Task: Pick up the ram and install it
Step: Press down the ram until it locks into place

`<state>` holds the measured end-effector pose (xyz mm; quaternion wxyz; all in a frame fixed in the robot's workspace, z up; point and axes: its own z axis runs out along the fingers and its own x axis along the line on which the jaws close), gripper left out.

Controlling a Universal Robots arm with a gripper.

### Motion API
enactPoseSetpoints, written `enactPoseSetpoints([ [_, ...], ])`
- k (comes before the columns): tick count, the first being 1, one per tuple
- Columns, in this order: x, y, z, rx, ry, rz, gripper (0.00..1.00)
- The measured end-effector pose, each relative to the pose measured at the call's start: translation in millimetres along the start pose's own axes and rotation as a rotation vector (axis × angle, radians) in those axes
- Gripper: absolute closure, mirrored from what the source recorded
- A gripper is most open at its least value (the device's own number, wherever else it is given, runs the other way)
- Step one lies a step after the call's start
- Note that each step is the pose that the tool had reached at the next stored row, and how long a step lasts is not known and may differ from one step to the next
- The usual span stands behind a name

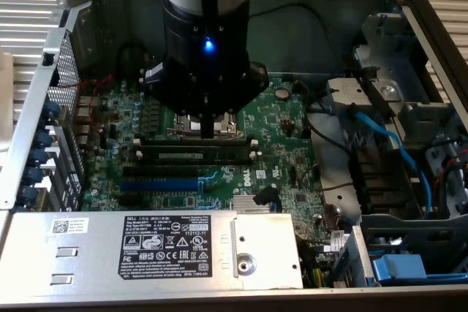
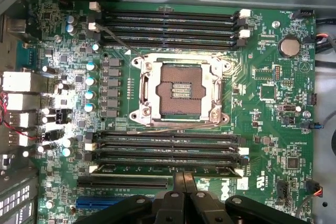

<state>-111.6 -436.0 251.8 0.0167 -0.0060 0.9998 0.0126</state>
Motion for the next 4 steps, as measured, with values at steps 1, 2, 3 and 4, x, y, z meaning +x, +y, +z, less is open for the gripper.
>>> enactPoseSetpoints([
  [1, 0.0, 0.0, 0.0, 0.0000, 0.0000, 0.000, 0.90],
  [2, 0.0, 0.0, 0.0, 0.0000, 0.0000, 0.000, 0.90],
  [3, 0.0, 0.0, 0.0, 0.0000, 0.0000, 0.000, 0.90],
  [4, 0.0, 0.0, 0.0, 0.0000, 0.0000, 0.000, 0.90],
])
